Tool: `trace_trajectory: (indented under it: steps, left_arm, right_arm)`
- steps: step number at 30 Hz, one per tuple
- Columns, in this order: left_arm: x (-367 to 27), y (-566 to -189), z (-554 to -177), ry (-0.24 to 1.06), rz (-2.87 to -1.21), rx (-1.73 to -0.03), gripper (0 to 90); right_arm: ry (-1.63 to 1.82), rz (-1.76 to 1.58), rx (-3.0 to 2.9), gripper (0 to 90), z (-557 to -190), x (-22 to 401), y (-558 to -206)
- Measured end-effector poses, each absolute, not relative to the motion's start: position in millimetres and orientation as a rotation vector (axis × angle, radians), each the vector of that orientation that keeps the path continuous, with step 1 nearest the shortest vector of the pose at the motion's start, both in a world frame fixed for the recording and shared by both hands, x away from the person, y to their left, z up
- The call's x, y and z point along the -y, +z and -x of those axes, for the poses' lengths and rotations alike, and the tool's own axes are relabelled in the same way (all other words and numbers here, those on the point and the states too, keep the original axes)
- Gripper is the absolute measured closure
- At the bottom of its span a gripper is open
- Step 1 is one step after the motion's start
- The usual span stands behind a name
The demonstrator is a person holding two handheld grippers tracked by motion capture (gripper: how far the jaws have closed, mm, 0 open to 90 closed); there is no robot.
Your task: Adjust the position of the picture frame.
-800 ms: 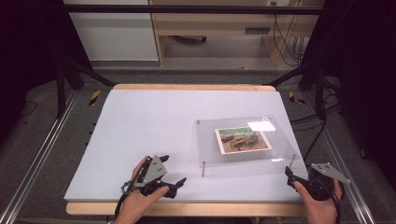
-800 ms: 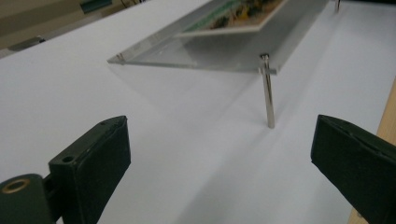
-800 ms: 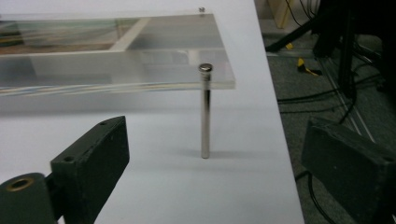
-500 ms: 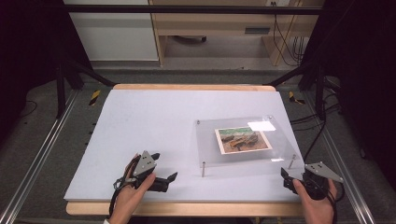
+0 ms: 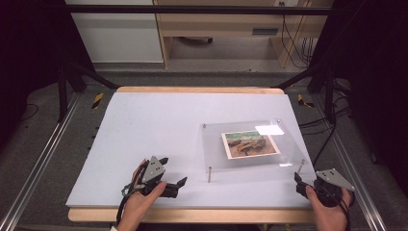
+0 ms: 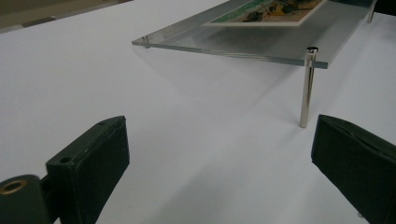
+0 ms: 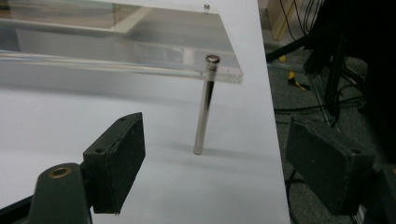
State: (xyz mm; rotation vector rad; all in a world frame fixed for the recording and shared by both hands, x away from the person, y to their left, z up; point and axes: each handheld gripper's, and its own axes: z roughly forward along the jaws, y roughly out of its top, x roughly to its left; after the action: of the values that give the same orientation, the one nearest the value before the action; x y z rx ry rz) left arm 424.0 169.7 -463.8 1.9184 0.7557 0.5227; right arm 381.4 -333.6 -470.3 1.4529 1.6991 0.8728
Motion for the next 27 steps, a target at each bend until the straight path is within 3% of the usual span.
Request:
trace_trajectory:
  steps: [6,27]
  left_arm:
    - [-173.0,-461.4,-424.2,0.493,-1.875,-0.782,3.5]
    - [-172.4,-462.9,-423.2,0.514,-1.836,-0.782,3.9]
  right_arm:
    - [0.890,-1.451,-1.731,27.2,-381.4,334.3,-472.6]
    - [0.951,-1.480,-1.680,25.6,-387.0,334.4,-475.6]
